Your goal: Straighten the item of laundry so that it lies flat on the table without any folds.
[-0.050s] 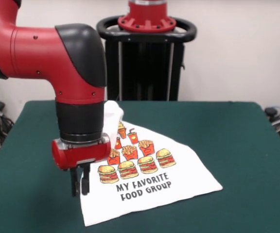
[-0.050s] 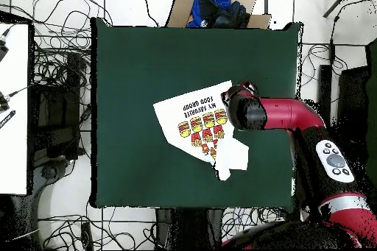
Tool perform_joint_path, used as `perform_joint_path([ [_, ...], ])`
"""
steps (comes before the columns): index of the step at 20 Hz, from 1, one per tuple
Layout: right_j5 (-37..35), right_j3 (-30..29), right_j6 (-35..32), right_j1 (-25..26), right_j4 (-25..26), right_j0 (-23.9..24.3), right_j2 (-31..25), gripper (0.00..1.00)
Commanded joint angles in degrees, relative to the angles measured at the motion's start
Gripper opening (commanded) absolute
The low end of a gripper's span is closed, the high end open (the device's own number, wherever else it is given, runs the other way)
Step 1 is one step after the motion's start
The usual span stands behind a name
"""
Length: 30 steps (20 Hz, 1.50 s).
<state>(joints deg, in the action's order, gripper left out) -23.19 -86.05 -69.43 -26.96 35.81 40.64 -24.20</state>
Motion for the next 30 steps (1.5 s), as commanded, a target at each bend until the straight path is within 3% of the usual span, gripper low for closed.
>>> perform_joint_path([
  [1,-14.46,-3.13,7.46,-2.14,0.32,-0.55,-0.13,0.00],
  [7,-18.84,-3.34,8.68,-6.58,2.60,-0.74,0.24,0.00],
  [11,-21.01,-6.85,10.29,-7.83,-0.17,2.37,-3.59,0.00],
  [17,-27.19,-7.44,14.01,-4.94,-1.10,4.76,-5.74,0.00],
  [23,-33.15,-3.75,14.01,-1.23,1.64,2.91,-3.31,0.00],
  [30,-35.32,-1.29,13.41,2.80,1.61,2.51,-3.89,0.00],
])
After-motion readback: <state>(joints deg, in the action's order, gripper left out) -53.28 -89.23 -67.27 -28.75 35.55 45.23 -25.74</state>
